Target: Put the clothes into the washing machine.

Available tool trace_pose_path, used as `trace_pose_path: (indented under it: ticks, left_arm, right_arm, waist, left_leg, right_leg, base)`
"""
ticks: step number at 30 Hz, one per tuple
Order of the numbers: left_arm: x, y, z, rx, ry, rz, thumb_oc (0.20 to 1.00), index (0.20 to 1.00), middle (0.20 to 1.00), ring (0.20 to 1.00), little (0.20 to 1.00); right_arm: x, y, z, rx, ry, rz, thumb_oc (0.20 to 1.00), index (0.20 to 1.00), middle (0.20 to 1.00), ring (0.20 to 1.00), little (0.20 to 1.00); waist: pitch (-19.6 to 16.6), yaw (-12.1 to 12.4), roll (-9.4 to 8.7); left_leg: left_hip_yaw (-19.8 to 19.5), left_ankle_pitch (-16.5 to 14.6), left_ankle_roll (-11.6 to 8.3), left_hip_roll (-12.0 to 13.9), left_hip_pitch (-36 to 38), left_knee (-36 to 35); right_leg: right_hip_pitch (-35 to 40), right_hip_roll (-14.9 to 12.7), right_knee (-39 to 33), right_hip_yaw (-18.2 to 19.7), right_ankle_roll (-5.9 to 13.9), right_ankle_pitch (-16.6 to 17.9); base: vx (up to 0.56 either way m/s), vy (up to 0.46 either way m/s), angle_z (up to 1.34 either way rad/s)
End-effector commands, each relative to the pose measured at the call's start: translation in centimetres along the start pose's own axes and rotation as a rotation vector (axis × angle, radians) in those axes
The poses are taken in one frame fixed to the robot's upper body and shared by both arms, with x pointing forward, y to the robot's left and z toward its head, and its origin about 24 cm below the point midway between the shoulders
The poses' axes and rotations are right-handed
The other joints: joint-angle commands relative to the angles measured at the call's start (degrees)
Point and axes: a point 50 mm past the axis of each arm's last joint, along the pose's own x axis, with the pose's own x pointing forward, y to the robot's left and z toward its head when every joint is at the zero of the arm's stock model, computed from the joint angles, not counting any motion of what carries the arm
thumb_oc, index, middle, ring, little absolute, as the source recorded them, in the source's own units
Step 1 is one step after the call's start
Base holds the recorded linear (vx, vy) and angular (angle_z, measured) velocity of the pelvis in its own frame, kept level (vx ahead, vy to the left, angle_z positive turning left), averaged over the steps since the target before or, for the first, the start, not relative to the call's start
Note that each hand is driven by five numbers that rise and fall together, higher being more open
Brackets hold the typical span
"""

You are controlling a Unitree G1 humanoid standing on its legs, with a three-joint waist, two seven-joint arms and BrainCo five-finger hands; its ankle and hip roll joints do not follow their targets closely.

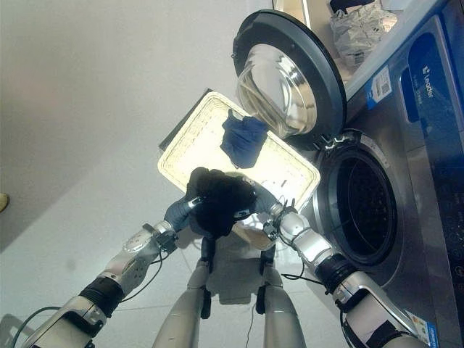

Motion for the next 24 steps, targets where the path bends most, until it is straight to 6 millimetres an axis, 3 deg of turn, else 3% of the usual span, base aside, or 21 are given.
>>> trace_pose_path:
  ticks: [1, 10, 11, 12, 14, 16, 18, 24]
  left_arm:
    - [2.8, -4.3, 3.0, -0.026, -0.144, -0.282, 0.200, 0.200, 0.200, 0.200, 0.200]
    - [3.3, -5.5, 3.3, -0.043, -0.126, -0.345, 0.200, 0.200, 0.200, 0.200, 0.200]
    - [3.5, -5.6, 3.3, -0.047, -0.123, -0.342, 0.200, 0.200, 0.200, 0.200, 0.200]
    - [3.6, -5.7, 3.2, -0.051, -0.122, -0.332, 0.200, 0.200, 0.200, 0.200, 0.200]
    - [3.6, -5.7, 3.1, -0.051, -0.120, -0.310, 0.200, 0.200, 0.200, 0.200, 0.200]
    - [3.8, -4.9, 2.5, -0.013, -0.095, -0.155, 0.200, 0.200, 0.200, 0.200, 0.200]
    - [3.6, -4.4, 2.2, -0.004, -0.091, -0.094, 0.200, 0.200, 0.200, 0.200, 0.200]
    - [2.5, -3.3, 0.2, 0.028, -0.053, 0.105, 0.200, 0.200, 0.200, 0.200, 0.200]
  right_arm:
    - [0.5, 0.9, 1.4, -0.094, -0.019, 0.125, 1.000, 1.000, 1.000, 1.000, 1.000]
    - [0.3, 2.9, 0.7, -0.003, 0.040, 0.325, 1.000, 1.000, 1.000, 1.000, 1.000]
    - [0.2, 3.8, 0.6, 0.072, 0.049, 0.382, 0.514, 0.514, 0.514, 0.514, 0.514]
    - [0.1, 4.2, 0.6, 0.129, 0.046, 0.405, 0.200, 0.200, 0.200, 0.200, 0.200]
    - [0.0, 4.6, 0.6, 0.201, 0.039, 0.425, 0.200, 0.200, 0.200, 0.200, 0.200]
    - [-0.1, 5.6, 0.9, 0.487, -0.013, 0.403, 0.200, 0.200, 0.200, 0.200, 0.200]
    - [-0.2, 5.7, 0.9, 0.605, -0.042, 0.377, 0.200, 0.200, 0.200, 0.200, 0.200]
    - [-1.0, 5.1, 0.2, 0.993, -0.192, 0.232, 0.200, 0.200, 0.200, 0.200, 0.200]
  waist:
    - [-1.16, -0.15, 0.85]
    - [-1.16, -0.20, 0.58]
    - [-1.16, -0.23, 0.39]
    - [-1.16, -0.28, 0.30]
    - [-1.16, -0.32, 0.19]
    - [-1.16, -0.57, 0.06]
    - [-1.16, -0.72, 0.13]
    - [-1.16, -1.07, 0.70]
  left_leg:
    - [5.94, -8.05, 1.09, -5.43, 0.99, 4.70]
    - [6.21, -7.97, 1.02, -5.36, 1.10, 4.58]
    - [6.27, -7.86, 0.96, -5.34, 0.95, 4.60]
    - [6.36, -7.79, 0.96, -5.30, 0.93, 4.55]
    - [6.42, -7.70, 0.94, -5.26, 0.93, 4.50]
    - [6.49, -7.45, 0.82, -5.13, 0.51, 4.63]
    - [6.56, -7.32, 0.76, -5.07, 0.32, 4.63]
    - [6.69, -7.23, 0.60, -5.08, -0.54, 4.71]
  right_leg:
    - [-1.15, 1.75, -0.56, -0.90, 1.83, -0.45]
    - [-0.95, 1.72, -1.00, -0.90, 1.79, -0.25]
    - [-1.10, 1.79, -1.07, -0.89, 1.74, -0.12]
    - [-1.12, 1.84, -1.16, -0.88, 1.73, -0.06]
    - [-1.13, 1.94, -1.19, -0.85, 1.67, -0.04]
    - [-1.50, 2.14, -1.02, -0.69, 1.54, -0.08]
    - [-1.65, 2.21, -1.00, -0.60, 1.48, -0.13]
    - [-2.28, 2.11, -1.26, -1.20, 1.46, -0.12]
  base:
    - [0.00, 0.000, 0.00]
    - [0.00, 0.000, 0.00]
    - [0.00, -0.030, 0.01]
    - [0.00, -0.038, 0.00]
    - [0.00, 0.000, 0.00]
    - [0.00, -0.036, -0.03]
    - [0.00, 0.000, 0.00]
    - [0.01, -0.010, -0.06]
